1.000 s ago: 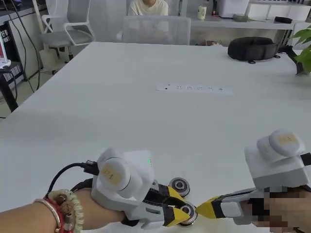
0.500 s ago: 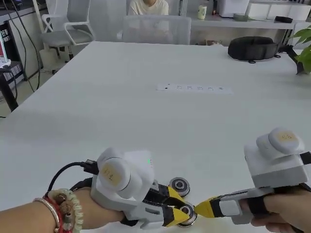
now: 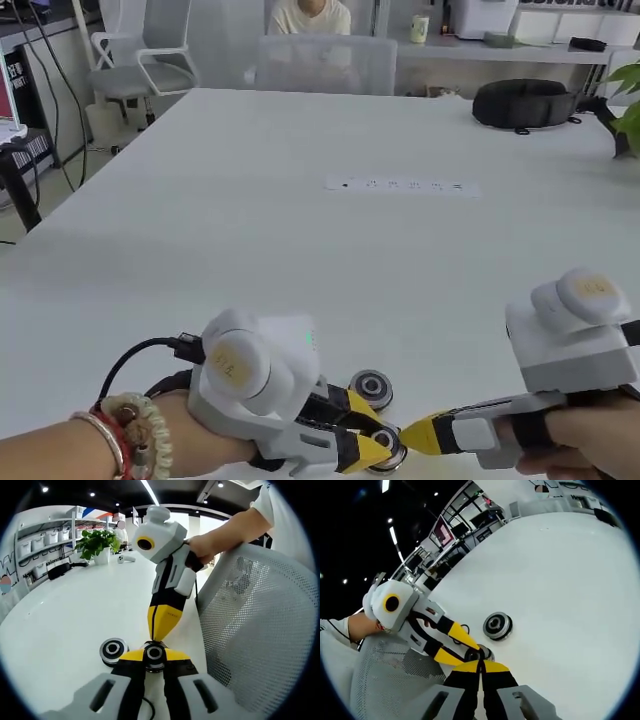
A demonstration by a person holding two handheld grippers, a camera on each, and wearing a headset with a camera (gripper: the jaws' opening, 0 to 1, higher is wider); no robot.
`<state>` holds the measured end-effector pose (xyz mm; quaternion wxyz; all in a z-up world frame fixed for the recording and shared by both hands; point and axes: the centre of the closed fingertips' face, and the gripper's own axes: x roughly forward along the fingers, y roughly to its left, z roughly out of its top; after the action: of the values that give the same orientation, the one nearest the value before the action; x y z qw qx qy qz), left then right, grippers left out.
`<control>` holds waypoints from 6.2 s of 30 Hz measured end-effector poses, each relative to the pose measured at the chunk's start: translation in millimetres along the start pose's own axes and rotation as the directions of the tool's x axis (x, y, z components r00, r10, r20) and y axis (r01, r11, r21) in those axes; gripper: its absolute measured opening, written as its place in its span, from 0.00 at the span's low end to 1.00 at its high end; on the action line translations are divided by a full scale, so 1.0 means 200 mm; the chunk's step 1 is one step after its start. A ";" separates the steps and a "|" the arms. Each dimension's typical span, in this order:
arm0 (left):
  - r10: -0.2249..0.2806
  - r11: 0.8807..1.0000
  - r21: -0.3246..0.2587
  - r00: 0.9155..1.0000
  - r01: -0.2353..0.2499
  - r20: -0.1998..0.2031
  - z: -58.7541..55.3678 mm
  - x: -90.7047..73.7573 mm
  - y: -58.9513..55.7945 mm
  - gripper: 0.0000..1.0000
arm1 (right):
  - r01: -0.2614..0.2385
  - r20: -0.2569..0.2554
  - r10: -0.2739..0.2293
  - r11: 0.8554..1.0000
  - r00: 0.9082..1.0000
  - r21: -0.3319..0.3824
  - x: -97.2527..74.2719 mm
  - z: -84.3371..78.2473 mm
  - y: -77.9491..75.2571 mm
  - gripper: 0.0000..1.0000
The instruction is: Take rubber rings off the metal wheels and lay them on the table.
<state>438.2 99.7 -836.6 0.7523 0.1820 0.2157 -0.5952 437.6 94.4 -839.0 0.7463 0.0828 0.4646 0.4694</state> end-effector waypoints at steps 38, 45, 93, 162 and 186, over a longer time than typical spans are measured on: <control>0.001 1.000 -0.010 1.000 -0.001 0.002 0.00 0.00 0.00 0.08 | -0.066 0.028 0.065 0.997 0.997 0.026 0.00 0.02 0.06 0.00; 0.003 1.000 -0.012 1.000 -0.003 0.003 0.00 0.00 0.00 0.08 | -0.078 0.038 0.077 0.997 0.996 0.028 0.00 0.03 0.07 0.00; -0.006 0.999 -0.034 0.998 0.004 -0.063 0.03 -0.06 0.02 0.11 | -0.029 0.014 0.029 0.999 0.999 0.022 0.01 0.01 0.02 0.00; 0.322 0.929 -0.192 0.947 -0.315 0.006 0.00 -0.73 -0.06 0.69 | -0.087 0.054 0.088 0.996 0.995 -0.031 -0.01 0.07 0.17 0.00; 0.321 0.924 -0.244 0.945 -0.296 0.070 0.03 -0.72 -0.07 0.69 | -0.100 0.076 0.114 0.979 0.991 -0.176 -0.01 0.15 0.36 0.00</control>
<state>396.4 210.6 -753.3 0.8632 0.0928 0.2108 -0.4493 415.9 141.0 -781.1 0.7435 0.0631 0.3851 0.5431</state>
